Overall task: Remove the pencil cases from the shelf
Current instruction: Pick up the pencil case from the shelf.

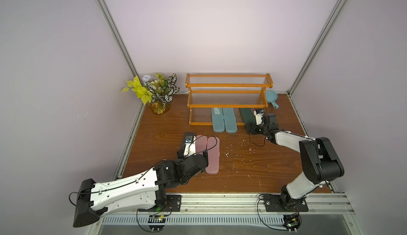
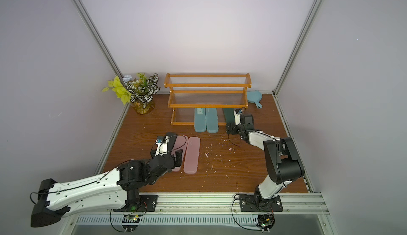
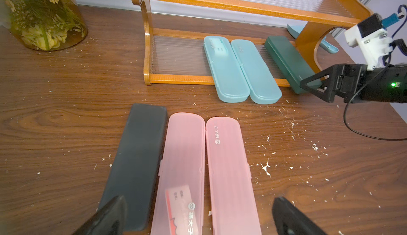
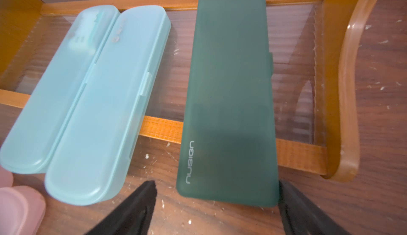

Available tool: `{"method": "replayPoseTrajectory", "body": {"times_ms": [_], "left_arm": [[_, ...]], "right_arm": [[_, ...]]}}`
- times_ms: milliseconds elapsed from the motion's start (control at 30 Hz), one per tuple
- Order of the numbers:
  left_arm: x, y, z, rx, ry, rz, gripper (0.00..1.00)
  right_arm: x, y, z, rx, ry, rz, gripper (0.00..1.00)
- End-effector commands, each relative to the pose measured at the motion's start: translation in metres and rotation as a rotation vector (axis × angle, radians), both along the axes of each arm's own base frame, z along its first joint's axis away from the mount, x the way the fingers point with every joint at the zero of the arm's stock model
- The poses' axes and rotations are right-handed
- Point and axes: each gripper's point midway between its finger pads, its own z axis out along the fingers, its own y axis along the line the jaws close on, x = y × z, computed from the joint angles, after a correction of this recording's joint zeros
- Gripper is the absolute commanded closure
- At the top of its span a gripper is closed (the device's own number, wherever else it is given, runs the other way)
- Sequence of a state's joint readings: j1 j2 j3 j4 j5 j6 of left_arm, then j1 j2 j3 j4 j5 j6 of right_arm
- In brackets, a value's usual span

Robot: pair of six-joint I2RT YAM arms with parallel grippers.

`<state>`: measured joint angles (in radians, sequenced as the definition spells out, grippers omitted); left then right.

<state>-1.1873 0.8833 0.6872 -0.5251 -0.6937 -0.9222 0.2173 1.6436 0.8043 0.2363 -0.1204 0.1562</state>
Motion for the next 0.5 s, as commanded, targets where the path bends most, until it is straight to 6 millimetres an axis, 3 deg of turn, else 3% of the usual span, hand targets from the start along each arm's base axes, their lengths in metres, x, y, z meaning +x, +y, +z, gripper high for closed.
{"method": "replayPoseTrajectory", "body": {"times_ms": [0, 467], "left_arm": [[0.003, 0.009, 0.003, 0.022, -0.015, 0.025, 0.03], [0.003, 0.012, 0.003, 0.025, -0.011, 0.024, 0.03]], "right_arm": [[0.019, 0.005, 0.025, -0.029, -0.09, -0.017, 0.08], [0.033, 0.011, 0.023, -0.141, -0.111, -0.071, 0.13]]}}
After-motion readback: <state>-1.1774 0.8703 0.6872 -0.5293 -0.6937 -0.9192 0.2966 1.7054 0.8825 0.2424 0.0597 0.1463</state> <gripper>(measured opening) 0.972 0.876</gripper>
